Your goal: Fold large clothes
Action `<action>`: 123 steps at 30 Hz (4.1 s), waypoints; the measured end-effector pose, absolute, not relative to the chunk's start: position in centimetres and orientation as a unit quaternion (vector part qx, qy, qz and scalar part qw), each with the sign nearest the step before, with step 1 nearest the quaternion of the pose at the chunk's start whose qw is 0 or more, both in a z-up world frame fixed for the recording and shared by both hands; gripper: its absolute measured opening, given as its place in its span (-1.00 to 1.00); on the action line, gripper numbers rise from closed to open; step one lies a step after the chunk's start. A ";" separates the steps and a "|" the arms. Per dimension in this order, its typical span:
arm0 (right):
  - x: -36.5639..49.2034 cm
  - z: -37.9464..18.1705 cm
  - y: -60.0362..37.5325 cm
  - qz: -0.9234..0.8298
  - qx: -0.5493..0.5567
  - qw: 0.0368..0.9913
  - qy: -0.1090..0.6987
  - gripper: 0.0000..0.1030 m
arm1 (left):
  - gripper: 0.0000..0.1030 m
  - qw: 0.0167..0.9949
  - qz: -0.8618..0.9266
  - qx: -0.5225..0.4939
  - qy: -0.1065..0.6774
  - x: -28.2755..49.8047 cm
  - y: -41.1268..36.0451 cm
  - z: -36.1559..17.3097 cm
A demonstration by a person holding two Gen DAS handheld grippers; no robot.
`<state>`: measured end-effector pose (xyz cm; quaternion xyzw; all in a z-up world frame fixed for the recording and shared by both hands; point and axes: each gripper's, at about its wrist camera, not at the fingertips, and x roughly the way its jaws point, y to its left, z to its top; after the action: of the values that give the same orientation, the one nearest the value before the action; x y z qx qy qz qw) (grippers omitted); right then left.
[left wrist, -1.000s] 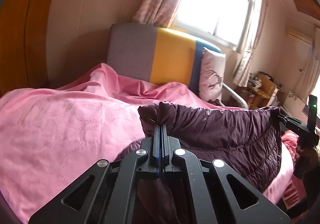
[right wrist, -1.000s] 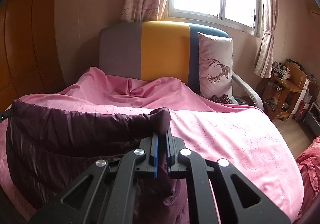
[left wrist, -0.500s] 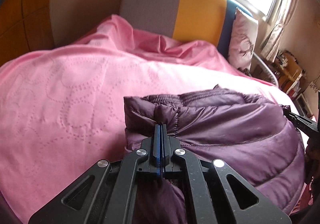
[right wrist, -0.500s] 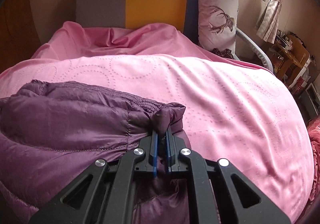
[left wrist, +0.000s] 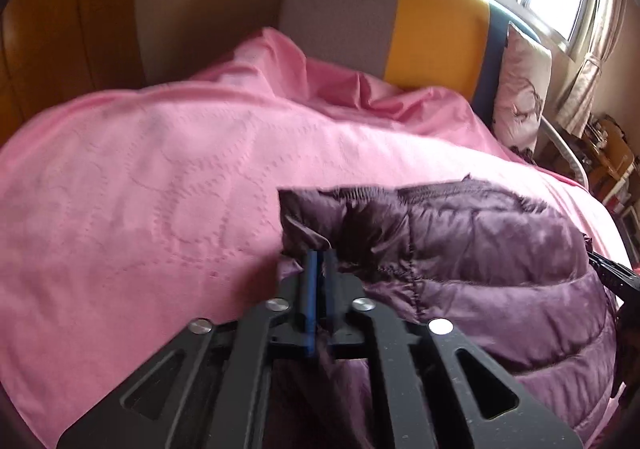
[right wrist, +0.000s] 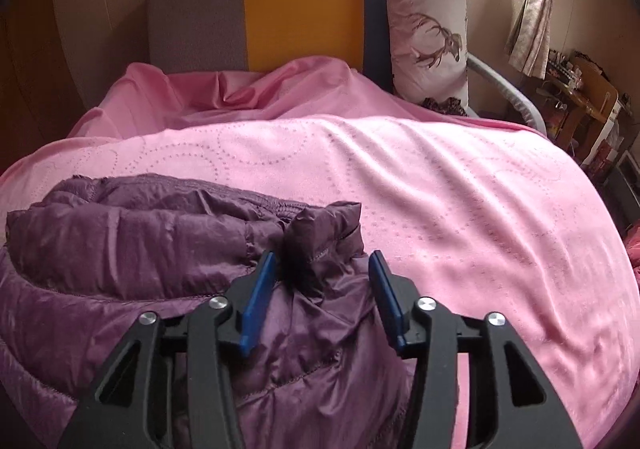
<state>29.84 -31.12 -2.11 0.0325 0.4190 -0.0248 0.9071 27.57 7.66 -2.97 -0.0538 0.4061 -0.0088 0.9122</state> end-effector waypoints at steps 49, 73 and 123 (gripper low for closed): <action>25.2 -2.9 -23.6 0.054 0.059 0.914 0.397 0.46 | 0.18 0.936 -0.060 -0.031 0.346 21.3 -4.8 -2.6; 23.2 -4.6 -34.1 -0.039 0.117 0.897 0.425 0.50 | 0.18 0.923 -0.114 -0.011 0.366 22.8 -9.3 -2.4; 15.4 -7.1 -37.3 0.061 0.276 0.847 0.451 0.97 | 0.25 0.885 -0.109 -0.042 0.451 27.5 -9.5 -7.5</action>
<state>15.39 -37.28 -7.08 0.2763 0.4508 0.0609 0.8466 27.45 -9.52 -7.49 -0.0419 0.4510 -0.1091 0.8849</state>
